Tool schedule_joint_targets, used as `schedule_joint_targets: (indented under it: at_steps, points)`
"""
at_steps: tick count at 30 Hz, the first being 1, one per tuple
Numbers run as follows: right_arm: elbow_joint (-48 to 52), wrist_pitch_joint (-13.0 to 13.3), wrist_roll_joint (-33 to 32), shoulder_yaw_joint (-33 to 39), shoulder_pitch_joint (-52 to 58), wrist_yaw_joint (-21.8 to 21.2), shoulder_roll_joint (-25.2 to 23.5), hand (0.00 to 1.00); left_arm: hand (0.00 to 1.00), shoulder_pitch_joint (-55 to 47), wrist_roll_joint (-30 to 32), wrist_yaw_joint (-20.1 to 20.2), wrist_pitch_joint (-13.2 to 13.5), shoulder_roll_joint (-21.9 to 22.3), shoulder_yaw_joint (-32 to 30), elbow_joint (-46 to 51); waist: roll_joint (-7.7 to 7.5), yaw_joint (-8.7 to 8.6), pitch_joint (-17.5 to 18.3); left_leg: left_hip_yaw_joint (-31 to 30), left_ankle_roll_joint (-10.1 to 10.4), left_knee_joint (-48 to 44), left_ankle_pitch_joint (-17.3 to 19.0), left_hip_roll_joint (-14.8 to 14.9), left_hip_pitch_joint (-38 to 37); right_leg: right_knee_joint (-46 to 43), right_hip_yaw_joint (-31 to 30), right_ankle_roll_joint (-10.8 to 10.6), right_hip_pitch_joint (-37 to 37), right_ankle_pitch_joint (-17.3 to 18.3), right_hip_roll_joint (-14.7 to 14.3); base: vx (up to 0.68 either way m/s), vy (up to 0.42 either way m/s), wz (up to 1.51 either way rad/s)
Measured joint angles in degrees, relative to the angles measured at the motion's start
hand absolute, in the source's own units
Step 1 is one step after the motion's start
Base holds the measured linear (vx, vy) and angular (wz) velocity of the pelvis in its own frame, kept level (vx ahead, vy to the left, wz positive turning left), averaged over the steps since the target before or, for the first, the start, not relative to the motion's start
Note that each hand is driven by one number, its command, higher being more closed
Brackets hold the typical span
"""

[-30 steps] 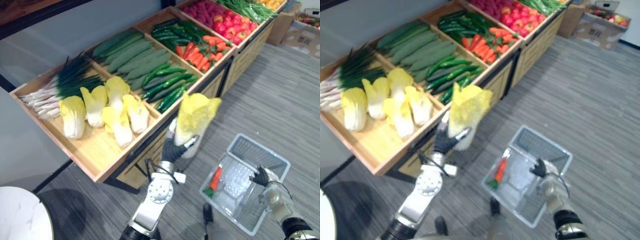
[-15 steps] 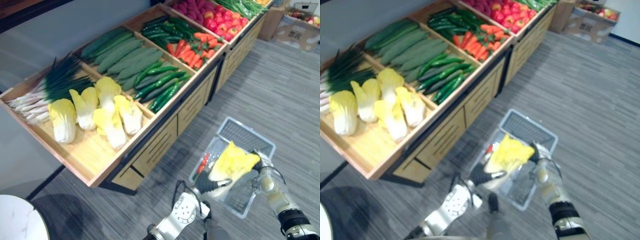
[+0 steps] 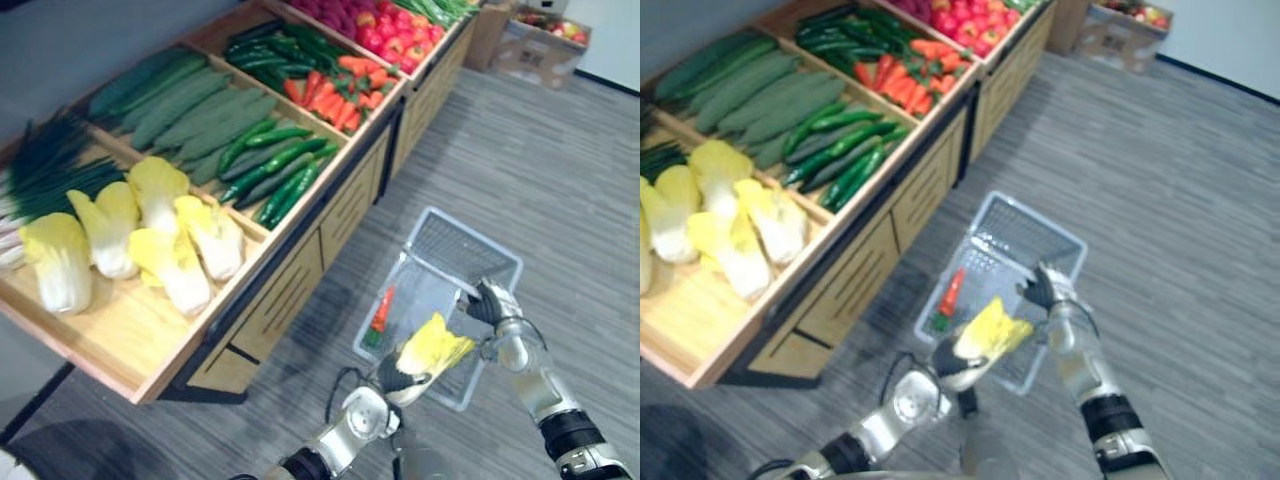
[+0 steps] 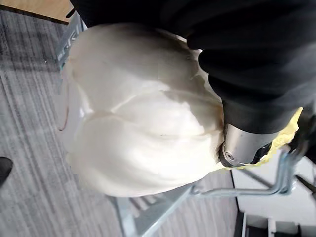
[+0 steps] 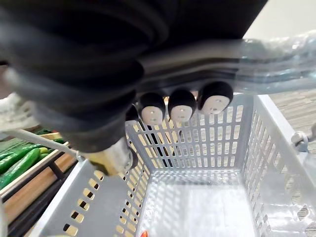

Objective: Pick vegetable in the basket

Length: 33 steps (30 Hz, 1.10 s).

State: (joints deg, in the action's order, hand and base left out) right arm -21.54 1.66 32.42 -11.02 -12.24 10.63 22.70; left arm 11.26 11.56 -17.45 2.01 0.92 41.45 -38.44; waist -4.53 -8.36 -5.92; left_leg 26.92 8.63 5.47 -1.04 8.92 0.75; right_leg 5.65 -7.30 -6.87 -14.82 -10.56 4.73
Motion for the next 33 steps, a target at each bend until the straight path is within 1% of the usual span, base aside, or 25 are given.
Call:
schedule_joint_targets:
  at_steps: [2,4,5,6,9,10,11,13,15,16,18,19,21,24,29,33]
  points:
    - [0.63,0.20,-1.21,-2.16,0.11,-0.01,-0.18,1.00,1.00,0.01,0.99,-1.60,-0.45,-0.13,-1.43,-1.12,-0.51,-0.80,-0.02,0.62,0.10,-0.01,0.15,0.19,-0.14,0.00,-0.53,0.21,-0.19,-0.16,-0.07,0.05,-0.013,-0.15]
    - [1.00,0.32,-1.47,-3.04,0.26,-0.01,-0.13,1.00,1.00,4.26,1.11,-2.31,-1.81,0.98,-3.87,-5.51,-0.78,-0.92,-0.17,0.97,0.15,-0.01,0.34,0.29,-0.17,-0.07,-1.08,0.22,-0.52,-0.18,-0.20,0.04,-0.019,-0.14]
    - [1.12,0.51,-1.55,-3.71,0.30,-0.02,-0.13,1.00,1.00,8.61,1.11,-3.50,-3.08,3.34,-7.82,-8.91,-0.84,-0.92,-0.23,1.24,0.07,-0.02,0.43,0.24,-0.04,-0.61,-1.33,0.23,-1.02,-0.18,-0.26,0.03,-0.020,-0.11]
    - [1.13,0.85,-1.99,-4.43,0.49,-0.02,-0.12,1.00,1.00,12.37,1.12,-5.14,-3.61,5.09,-10.45,-10.04,-0.82,-1.02,-0.25,1.44,0.04,-0.02,0.57,0.27,-0.07,-0.80,-1.62,0.23,-1.15,-0.18,-0.47,0.03,-0.017,-0.10]
    - [1.18,1.79,-3.24,-6.04,0.66,-0.05,0.02,1.00,1.00,18.08,3.23,-7.69,-3.31,7.53,-11.95,-10.05,-1.05,-1.07,-0.38,2.62,0.30,-0.02,1.12,0.45,-0.10,-0.82,-2.66,0.24,-1.80,-0.19,-0.70,0.05,-0.009,-0.19]
    - [1.18,2.09,-3.43,-6.35,0.66,-0.05,0.02,1.00,1.00,18.96,3.26,-8.11,-3.31,8.28,-12.37,-10.19,-1.06,-1.35,-0.45,2.85,0.34,-0.03,1.26,0.52,-0.10,-0.77,-2.86,0.24,-1.96,-0.19,-0.86,0.07,-0.013,-0.19]
    - [1.18,2.42,-3.74,-7.00,0.63,-0.05,0.03,1.00,1.00,19.32,3.24,-8.87,-3.32,8.93,-12.69,-10.45,-1.06,-2.05,-0.46,2.88,0.45,-0.03,1.44,0.75,-0.11,-0.63,-3.01,0.25,-1.97,-0.19,-1.12,0.07,-0.017,-0.13]
    - [1.18,2.69,-3.76,-7.63,0.57,-0.08,0.02,1.00,1.00,19.33,3.24,-9.33,-3.44,8.92,-12.85,-11.31,-1.30,-2.59,-0.66,3.34,0.69,-0.03,1.80,0.91,-0.58,-0.63,-3.85,0.25,-1.98,-0.20,-1.76,0.07,-0.017,-0.24]
    - [1.18,2.71,-3.76,-7.69,0.28,-0.09,0.18,1.00,1.00,19.34,3.22,-9.96,-3.84,8.93,-14.31,-11.93,-1.37,-2.85,-1.05,3.93,0.79,-0.07,2.32,1.28,-1.01,-0.60,-4.61,0.25,-2.03,-0.20,-2.07,0.07,-0.025,-0.28]
    - [1.24,2.78,-3.79,-8.50,-0.16,-0.08,0.85,1.00,1.00,19.47,3.18,-11.06,-3.85,8.90,-15.39,-11.92,-1.44,-3.16,-1.85,3.95,0.79,-1.61,3.52,1.49,-0.87,-0.67,-5.21,0.25,-1.95,-0.20,-2.10,0.04,-0.025,-0.17]
    - [1.45,2.78,-3.87,-9.34,-0.46,-0.07,1.07,1.00,1.00,19.51,3.14,-11.89,-3.86,8.90,-15.54,-11.89,-1.36,-3.30,-2.27,3.98,0.85,-2.63,4.36,1.65,-0.68,-0.68,-5.56,0.25,-1.94,-0.20,-2.11,0.03,-0.018,-0.14]
    - [1.47,2.82,-3.87,-9.95,-0.58,-0.07,1.10,1.00,0.00,19.54,3.13,-12.30,-3.86,8.89,-15.90,-11.88,-1.30,-3.47,-2.49,3.89,0.75,-3.40,4.82,1.78,-0.46,-0.70,-5.68,0.25,-1.94,-0.20,-2.09,0.02,-0.015,-0.05]
    - [1.49,3.28,-4.08,-11.32,-0.68,-0.07,1.10,1.00,0.00,19.57,3.04,-13.47,-3.85,8.89,-16.65,-11.81,-1.25,-4.01,-2.75,3.69,0.75,-4.71,5.61,2.08,0.22,-0.68,-5.72,0.24,-2.05,-0.20,-2.02,0.00,0.000,0.00]
    - [1.49,3.76,-4.33,-11.91,-0.74,-0.06,1.10,1.00,0.00,19.61,2.98,-13.74,-3.85,8.88,-17.02,-11.76,-1.21,-4.00,-2.77,3.69,0.83,-6.00,6.41,2.40,0.58,-0.79,-5.78,0.24,-2.01,-0.20,-2.05,0.00,0.000,0.00]
    - [1.35,3.77,-4.31,-12.05,-0.71,-0.13,1.08,1.00,0.00,19.60,3.08,-13.37,-3.84,8.88,-16.60,-11.70,-1.07,-3.83,-2.87,2.88,0.78,-7.18,6.84,2.65,1.33,-0.91,-5.55,0.24,-2.03,-0.20,-1.95,0.00,-0.013,0.04]
    - [1.37,3.76,-4.27,-11.95,-0.65,-0.05,1.09,1.00,0.00,19.60,3.17,-12.34,-3.80,8.88,-14.30,-11.63,-0.99,-3.81,-2.91,2.15,0.80,-8.15,7.16,2.85,2.06,-0.94,-5.22,0.24,-2.05,-0.20,-1.81,-0.01,-0.022,0.07]
